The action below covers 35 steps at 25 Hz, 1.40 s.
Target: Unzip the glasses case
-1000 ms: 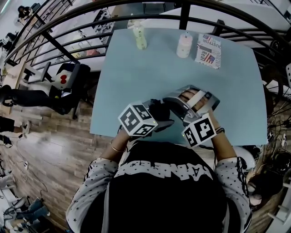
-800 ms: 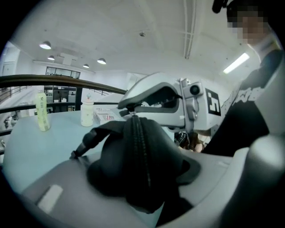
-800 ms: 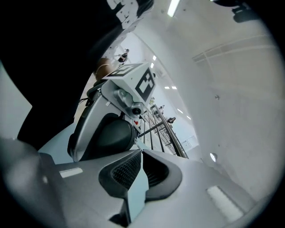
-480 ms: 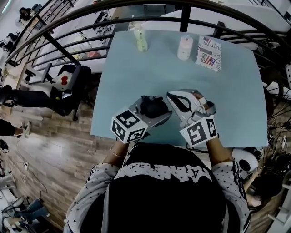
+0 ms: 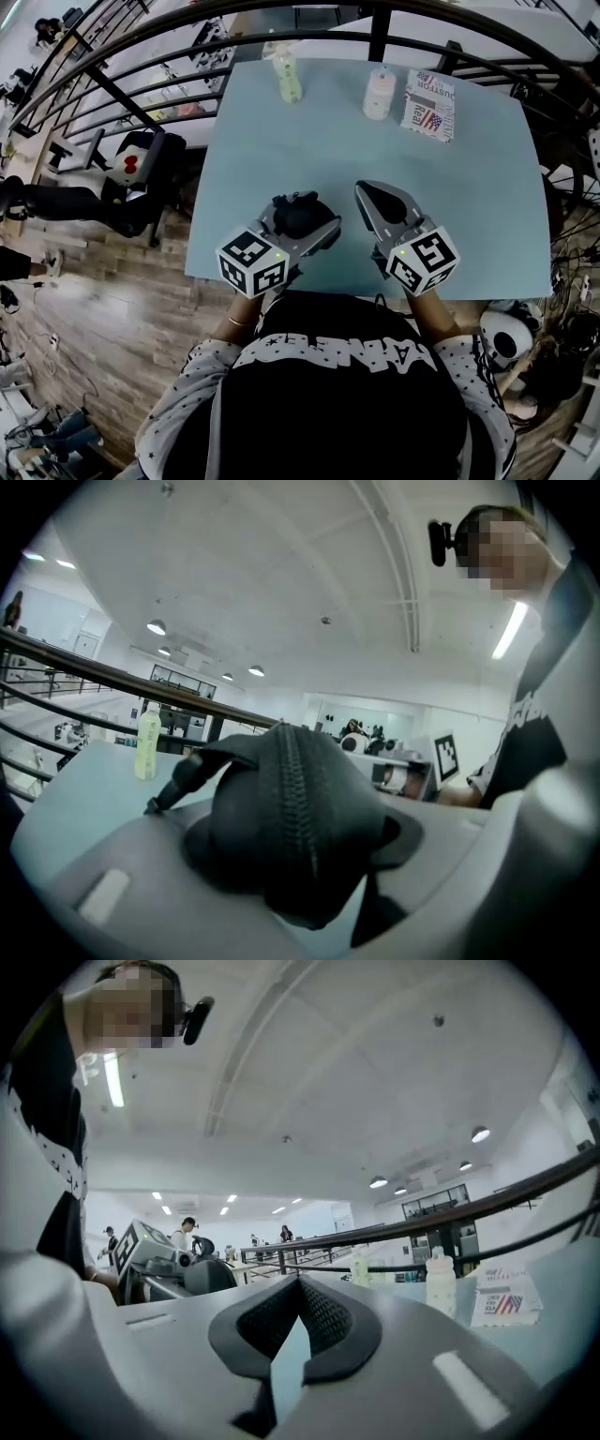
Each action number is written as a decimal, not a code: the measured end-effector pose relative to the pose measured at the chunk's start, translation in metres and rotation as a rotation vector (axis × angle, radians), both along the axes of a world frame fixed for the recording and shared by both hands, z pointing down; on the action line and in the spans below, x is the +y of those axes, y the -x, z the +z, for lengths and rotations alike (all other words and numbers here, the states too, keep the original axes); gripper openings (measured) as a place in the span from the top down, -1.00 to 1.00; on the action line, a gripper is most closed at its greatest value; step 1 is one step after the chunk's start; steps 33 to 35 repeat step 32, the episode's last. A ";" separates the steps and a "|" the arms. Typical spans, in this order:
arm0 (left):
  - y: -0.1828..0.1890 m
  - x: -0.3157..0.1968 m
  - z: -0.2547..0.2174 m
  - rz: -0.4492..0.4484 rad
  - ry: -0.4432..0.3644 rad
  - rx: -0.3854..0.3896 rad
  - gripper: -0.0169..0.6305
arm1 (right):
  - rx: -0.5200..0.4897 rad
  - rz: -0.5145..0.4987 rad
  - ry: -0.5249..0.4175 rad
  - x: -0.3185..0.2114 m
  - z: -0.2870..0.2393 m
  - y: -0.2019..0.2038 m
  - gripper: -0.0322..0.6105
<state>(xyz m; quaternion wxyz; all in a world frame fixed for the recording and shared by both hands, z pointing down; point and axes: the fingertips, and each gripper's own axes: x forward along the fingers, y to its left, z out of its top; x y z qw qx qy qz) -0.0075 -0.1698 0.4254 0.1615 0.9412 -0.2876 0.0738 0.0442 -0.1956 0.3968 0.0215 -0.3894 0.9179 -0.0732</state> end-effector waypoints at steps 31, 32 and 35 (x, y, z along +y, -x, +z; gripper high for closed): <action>0.019 -0.004 0.017 -0.082 0.069 0.018 0.95 | -0.060 -0.033 0.062 0.001 0.014 0.008 0.89; 0.019 -0.005 0.017 -0.081 0.071 0.013 0.95 | -0.062 -0.036 0.062 0.001 0.014 0.008 0.89; 0.019 -0.005 0.017 -0.081 0.071 0.013 0.95 | -0.062 -0.036 0.062 0.001 0.014 0.008 0.89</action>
